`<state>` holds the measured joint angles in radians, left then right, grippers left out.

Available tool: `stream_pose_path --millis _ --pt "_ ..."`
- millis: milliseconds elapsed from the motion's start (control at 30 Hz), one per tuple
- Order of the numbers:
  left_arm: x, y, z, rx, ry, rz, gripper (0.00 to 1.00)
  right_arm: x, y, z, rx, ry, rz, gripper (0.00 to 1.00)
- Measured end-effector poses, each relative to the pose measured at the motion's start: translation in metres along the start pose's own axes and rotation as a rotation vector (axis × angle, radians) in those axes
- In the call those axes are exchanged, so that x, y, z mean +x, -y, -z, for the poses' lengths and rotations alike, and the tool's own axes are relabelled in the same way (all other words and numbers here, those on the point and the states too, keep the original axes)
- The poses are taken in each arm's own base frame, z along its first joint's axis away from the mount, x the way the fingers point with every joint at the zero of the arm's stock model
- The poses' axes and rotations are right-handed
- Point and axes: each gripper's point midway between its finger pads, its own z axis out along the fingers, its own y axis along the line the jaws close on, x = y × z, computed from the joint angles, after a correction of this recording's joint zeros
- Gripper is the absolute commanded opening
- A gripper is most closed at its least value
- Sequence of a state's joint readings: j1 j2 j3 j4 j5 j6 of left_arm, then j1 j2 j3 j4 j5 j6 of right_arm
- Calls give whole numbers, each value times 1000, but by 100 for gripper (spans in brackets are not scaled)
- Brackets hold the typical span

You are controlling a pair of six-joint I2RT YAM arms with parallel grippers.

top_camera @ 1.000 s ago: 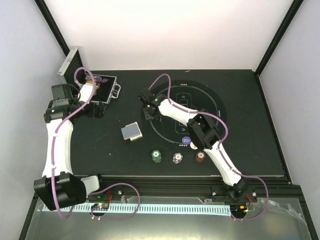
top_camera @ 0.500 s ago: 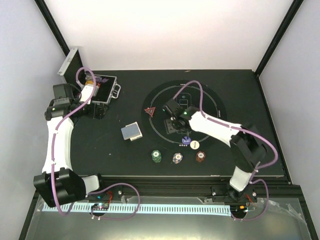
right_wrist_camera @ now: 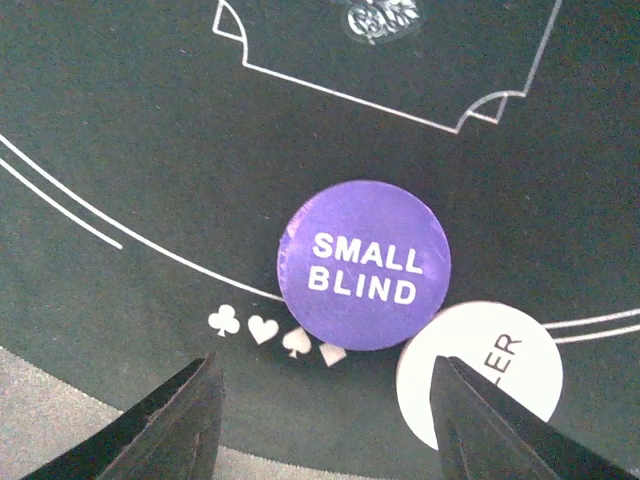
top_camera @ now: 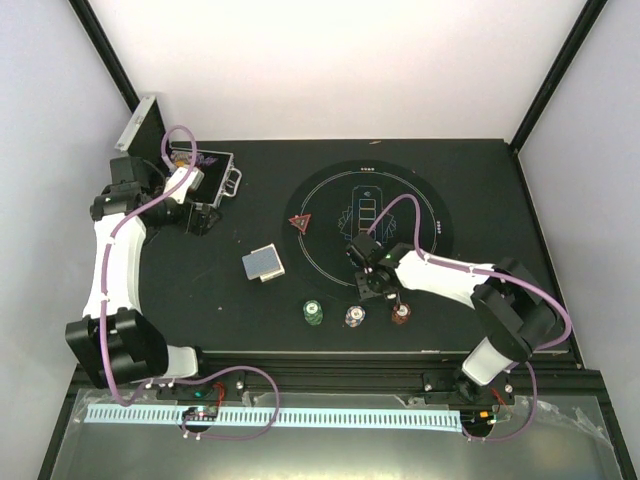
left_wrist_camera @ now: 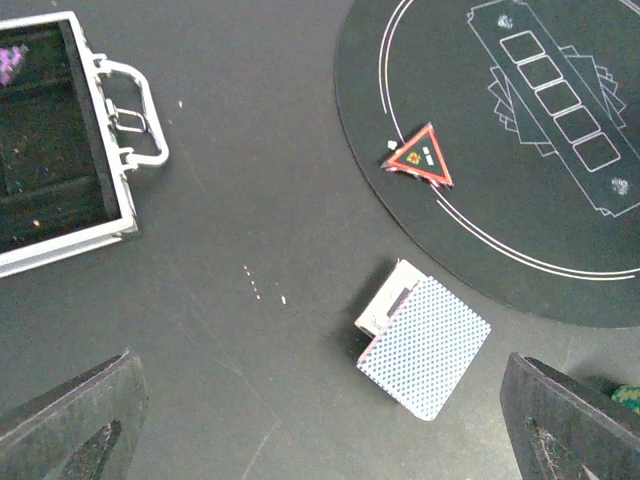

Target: Distribute texas hold em gaming equipment

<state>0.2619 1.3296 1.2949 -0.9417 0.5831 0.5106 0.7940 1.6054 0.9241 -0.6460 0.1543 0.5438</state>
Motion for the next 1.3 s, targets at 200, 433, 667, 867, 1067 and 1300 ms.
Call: stream_pose_path --millis 200,433,667,867,1067,1300 --pt "6 -2 -6 14 -25 29 99 -3 -4 -10 0 -2 2 48" --pt "0 -1 -3 12 -13 71 99 -7 -1 -18 10 -13 -8 44" --pt "-3 2 2 14 5 90 99 -11 6 -19 16 -17 -26 41" --pt "-8 5 7 10 25 91 99 -32 14 -24 26 -8 -48 38" --pt "-7 6 8 14 22 86 99 -81 27 -36 42 16 -95 35" --pt "-5 8 8 17 13 88 99 -168 39 -58 66 80 -116 32"
